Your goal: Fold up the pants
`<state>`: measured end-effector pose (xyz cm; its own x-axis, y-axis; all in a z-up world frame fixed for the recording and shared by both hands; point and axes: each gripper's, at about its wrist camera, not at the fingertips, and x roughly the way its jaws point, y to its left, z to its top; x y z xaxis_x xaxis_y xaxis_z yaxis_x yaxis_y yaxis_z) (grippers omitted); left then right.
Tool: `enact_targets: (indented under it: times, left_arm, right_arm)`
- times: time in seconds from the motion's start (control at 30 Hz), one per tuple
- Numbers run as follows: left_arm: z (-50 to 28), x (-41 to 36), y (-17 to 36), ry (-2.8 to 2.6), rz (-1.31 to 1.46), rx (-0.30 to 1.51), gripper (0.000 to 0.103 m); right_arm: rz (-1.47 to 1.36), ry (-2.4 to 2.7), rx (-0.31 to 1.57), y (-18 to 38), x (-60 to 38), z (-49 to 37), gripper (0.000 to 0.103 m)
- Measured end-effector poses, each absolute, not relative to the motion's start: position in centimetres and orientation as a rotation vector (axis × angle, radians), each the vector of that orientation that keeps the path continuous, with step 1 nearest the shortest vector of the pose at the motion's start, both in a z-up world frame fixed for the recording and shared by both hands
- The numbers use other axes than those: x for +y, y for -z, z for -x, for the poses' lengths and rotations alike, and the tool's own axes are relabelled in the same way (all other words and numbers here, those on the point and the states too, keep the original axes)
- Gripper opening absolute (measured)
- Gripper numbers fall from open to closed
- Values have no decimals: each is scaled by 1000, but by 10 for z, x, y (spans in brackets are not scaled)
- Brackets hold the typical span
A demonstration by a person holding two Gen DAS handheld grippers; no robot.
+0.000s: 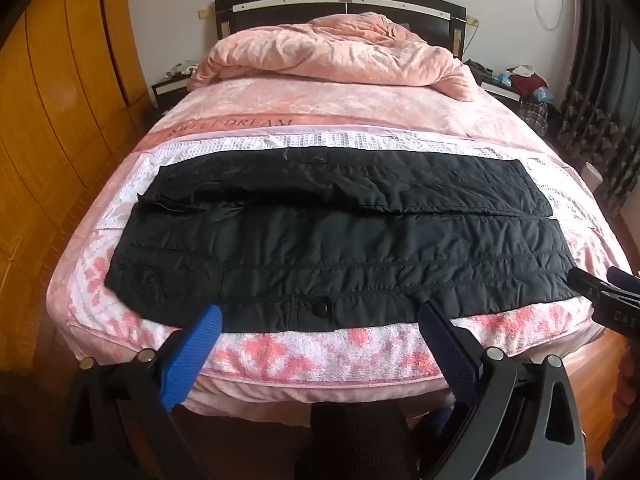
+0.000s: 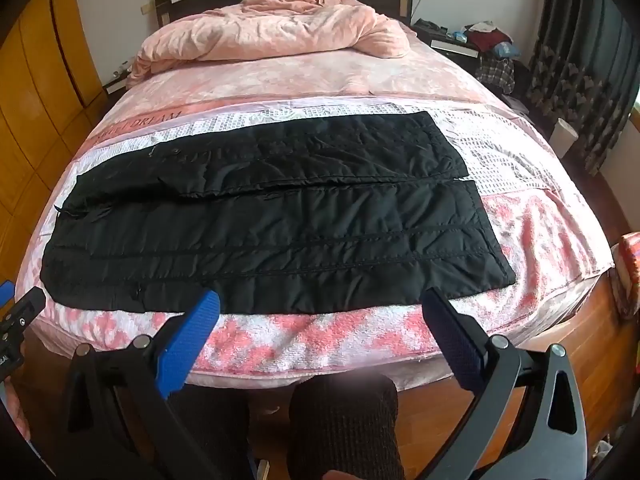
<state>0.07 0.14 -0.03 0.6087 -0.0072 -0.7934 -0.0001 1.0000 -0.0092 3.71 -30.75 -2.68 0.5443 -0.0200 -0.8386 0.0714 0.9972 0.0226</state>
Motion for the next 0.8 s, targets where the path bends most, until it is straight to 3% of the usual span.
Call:
enact_targets:
  times: [0.8]
  left_arm:
    - [-4, -2, 2, -16, -23, 920, 99]
  right_arm:
    - [-55, 75, 984, 26, -312, -38, 101]
